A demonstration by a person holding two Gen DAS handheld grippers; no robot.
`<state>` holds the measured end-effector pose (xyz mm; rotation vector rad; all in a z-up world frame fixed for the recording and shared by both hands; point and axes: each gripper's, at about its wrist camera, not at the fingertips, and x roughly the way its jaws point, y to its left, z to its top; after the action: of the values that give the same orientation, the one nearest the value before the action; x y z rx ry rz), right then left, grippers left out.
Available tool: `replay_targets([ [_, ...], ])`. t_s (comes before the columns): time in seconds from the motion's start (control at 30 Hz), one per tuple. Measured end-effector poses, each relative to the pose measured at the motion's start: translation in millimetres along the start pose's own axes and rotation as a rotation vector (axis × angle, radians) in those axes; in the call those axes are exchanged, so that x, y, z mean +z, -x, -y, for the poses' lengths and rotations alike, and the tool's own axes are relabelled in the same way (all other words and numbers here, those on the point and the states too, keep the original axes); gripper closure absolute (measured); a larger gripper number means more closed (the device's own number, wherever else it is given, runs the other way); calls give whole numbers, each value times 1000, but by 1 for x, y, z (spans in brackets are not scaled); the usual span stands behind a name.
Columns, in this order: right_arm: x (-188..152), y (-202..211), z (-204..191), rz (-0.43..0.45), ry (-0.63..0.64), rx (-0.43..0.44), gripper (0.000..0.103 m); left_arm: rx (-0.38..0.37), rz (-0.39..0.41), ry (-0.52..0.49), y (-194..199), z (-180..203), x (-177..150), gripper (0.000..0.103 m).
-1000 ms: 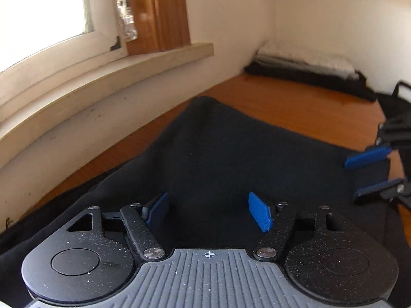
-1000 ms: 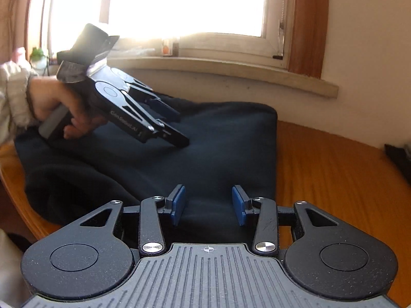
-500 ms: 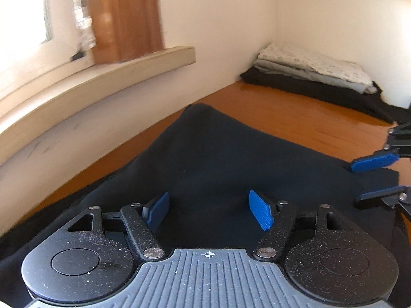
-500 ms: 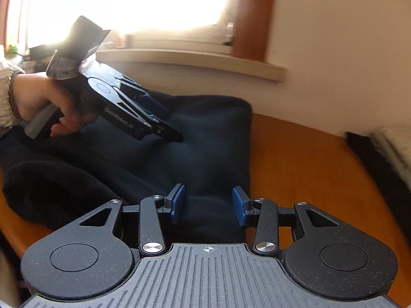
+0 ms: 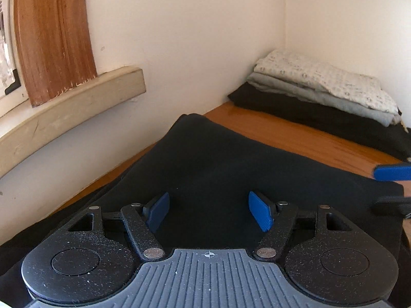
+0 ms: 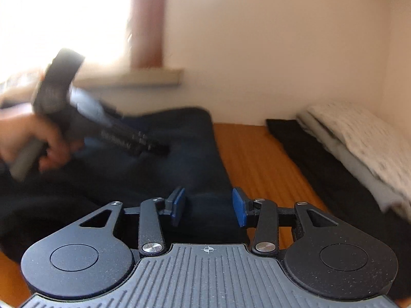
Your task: Fold clothes
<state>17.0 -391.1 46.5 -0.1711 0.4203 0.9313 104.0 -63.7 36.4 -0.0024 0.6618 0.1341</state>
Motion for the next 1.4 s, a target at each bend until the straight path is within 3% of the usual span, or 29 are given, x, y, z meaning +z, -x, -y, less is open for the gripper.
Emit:
replay_targets([
  [0.1,5,15,-16,55,-63,68,76,-10,4,11,-1,-2,-1,31],
  [0.2,5,18,-49,46,-31,168,78,-15,7,13,-3,-2,0,31],
  [0.57,-42,43,-87,-66,113,110,80,-69,32,59,2,-10,-3,25],
  [0.63,-49,45,-91,-81,132,100,79,-45,38,47,6,-8,-5,25],
  [0.7,-48,42,-88,-78,123,98,79,-31,49,23,18,-6,-9,25],
  [0.9,-27,40,-85,-25,84,99,78,-126,105,31,64,-10,-23,23],
  [0.97,-20,36,-84,-4,74,98,70,-170,62,3,64,-1,-26,23],
  [1.03,-20,34,-85,0,74,80,70,-198,0,-53,63,12,-30,29],
  [1.1,-23,36,-83,3,76,72,70,-190,-33,-146,72,28,-39,32],
  [1.17,-25,42,-80,23,57,58,70,-153,-23,-173,87,33,-47,32],
  [1.27,-24,48,-80,76,29,46,70,-169,-46,-164,106,28,-56,32],
  [1.4,-21,41,-105,113,24,106,70,-155,-63,-172,136,16,-74,32],
])
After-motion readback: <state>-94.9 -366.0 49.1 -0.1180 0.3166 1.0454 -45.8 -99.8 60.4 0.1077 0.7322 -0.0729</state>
